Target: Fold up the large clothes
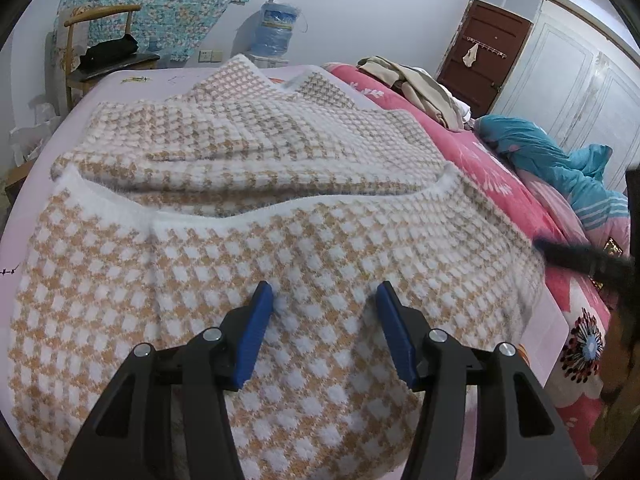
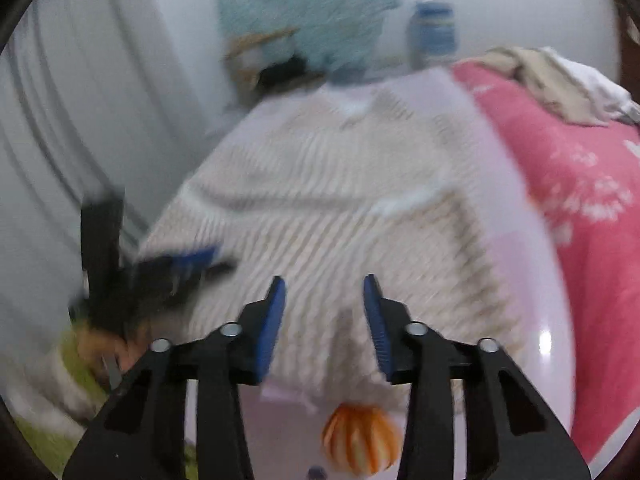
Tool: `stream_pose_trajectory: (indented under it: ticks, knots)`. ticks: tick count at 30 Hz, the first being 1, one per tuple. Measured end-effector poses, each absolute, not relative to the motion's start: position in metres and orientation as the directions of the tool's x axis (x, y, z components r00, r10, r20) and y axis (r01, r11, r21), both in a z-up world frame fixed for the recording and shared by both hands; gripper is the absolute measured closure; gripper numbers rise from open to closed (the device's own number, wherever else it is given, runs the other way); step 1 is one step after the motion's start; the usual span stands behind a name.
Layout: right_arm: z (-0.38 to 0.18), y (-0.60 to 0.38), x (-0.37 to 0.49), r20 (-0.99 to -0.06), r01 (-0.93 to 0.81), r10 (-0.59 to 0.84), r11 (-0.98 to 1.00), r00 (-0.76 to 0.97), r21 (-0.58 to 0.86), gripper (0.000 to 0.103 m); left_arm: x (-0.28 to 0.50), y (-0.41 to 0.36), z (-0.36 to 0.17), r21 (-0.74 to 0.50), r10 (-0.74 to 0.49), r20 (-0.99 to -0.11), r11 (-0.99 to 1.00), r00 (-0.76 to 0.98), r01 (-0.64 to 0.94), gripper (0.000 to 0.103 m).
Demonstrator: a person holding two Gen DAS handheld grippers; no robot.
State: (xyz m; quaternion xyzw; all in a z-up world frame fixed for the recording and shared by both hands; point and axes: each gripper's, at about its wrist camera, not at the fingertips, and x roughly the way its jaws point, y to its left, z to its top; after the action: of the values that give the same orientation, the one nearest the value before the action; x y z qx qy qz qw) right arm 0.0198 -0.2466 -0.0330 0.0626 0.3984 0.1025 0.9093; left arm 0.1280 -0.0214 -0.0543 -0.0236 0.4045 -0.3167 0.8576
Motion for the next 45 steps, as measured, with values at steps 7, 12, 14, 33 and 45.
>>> stream_pose_trajectory:
  ticks: [7,12,14,33,45]
  knots:
    - [-0.087,-0.246,0.039,-0.805,-0.01,0.099,0.993,0.585,0.115,0.096,0.117,-0.013,-0.039,-0.272,-0.554,-0.649,0.809,0.521,0.522,0.053]
    - [-0.088,-0.239,0.044,-0.804,-0.014,0.063,0.998,0.591,0.068,0.096,0.069,-0.017,-0.011,-0.278,-0.713,-0.567,0.637,0.412,0.719,0.053]
    - [-0.089,-0.236,0.042,-0.802,-0.009,0.075,0.996,0.592,0.087,0.096,0.052,-0.03,-0.019,-0.267,-0.717,-0.605,0.592,0.346,0.76,0.053]
    - [-0.083,-0.194,0.053,-0.785,-0.19,0.231,0.971,0.575,0.146,0.09,0.072,-0.014,-0.059,-0.396,-0.713,-0.615,0.648,0.336,0.651,0.057]
    - [-0.062,-0.183,0.051,-0.774,-0.208,0.185,0.976,0.606,0.07,0.088,0.084,0.044,-0.065,-0.389,-0.637,-0.647,0.749,0.419,0.537,0.06]
